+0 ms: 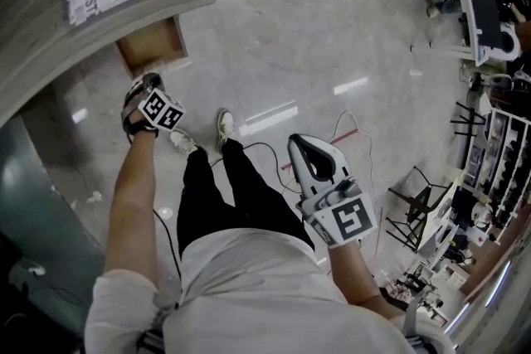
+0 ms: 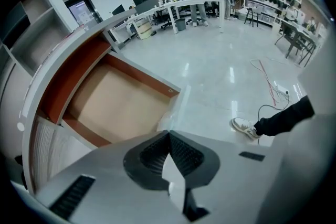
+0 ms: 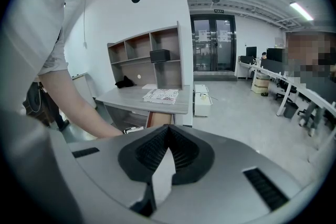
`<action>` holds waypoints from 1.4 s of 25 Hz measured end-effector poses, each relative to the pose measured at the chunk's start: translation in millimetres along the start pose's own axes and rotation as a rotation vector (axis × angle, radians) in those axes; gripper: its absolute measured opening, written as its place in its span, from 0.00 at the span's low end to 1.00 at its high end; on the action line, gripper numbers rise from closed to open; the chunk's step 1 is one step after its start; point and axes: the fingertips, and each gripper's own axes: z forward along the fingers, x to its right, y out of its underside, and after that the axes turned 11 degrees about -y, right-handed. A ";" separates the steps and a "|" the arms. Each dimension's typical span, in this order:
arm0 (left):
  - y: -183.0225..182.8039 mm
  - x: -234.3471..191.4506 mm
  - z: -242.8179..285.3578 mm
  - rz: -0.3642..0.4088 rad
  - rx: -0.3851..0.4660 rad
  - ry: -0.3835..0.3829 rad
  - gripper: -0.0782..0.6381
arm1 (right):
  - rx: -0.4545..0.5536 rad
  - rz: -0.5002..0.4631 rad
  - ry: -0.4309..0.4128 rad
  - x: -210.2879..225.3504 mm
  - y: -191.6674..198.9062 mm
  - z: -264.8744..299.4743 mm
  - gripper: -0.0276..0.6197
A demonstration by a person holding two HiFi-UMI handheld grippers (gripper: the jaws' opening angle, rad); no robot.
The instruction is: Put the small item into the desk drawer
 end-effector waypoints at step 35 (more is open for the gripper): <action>-12.1 -4.4 -26.6 -0.308 0.023 0.105 0.33 | 0.052 -0.029 -0.084 -27.1 -4.9 5.8 0.08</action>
